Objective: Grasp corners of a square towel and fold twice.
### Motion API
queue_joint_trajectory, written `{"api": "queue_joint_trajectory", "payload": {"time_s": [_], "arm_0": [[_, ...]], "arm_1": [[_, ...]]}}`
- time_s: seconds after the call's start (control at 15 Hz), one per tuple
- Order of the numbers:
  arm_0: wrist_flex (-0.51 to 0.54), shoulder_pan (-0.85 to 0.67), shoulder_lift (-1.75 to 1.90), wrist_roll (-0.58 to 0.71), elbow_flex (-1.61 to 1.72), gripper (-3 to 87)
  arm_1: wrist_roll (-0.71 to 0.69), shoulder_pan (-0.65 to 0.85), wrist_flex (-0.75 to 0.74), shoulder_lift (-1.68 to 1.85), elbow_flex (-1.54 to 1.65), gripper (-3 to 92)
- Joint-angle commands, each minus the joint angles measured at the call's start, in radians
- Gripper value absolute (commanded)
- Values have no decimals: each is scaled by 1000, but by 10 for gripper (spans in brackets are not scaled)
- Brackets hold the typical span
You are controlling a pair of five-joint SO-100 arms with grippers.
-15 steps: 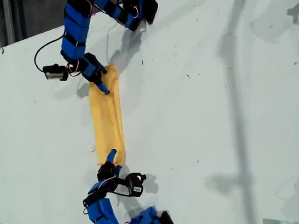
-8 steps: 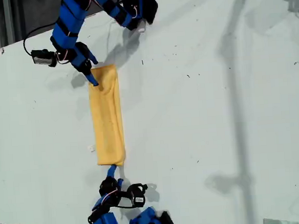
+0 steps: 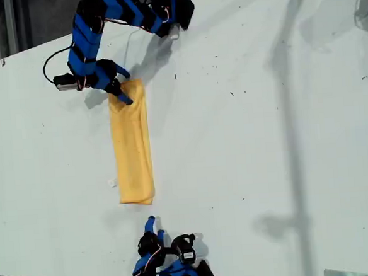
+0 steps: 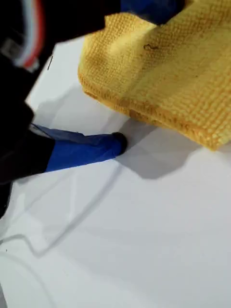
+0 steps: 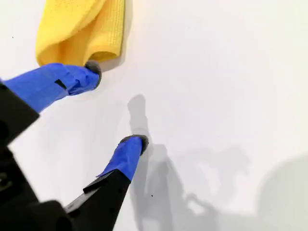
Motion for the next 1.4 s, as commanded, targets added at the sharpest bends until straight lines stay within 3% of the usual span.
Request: {"api": "queue_joint_trajectory", "payload": {"time_s": [0.0, 0.07, 0.13, 0.47, 0.67, 0.87, 1.33], "arm_0": [[284, -31, 545, -15, 80, 208], [327, -17, 684, -14, 129, 205], [288, -14, 640, -25, 152, 195], [290, -15, 673, -26, 196, 171], [288, -18, 673, -29, 201, 170], [288, -15, 673, -25, 201, 169], [288, -9, 673, -21, 201, 163]], "arm_1": [[-2, 0, -12, -6, -17, 0], [8, 12, -23, 18, 15, 0], [21, 32, -54, 72, 86, 0], [41, 195, -140, 417, 390, 0], [117, -29, -43, 716, 351, -1], [118, -137, 2, 713, 126, -1], [124, -370, -107, 238, -442, -1]]}}
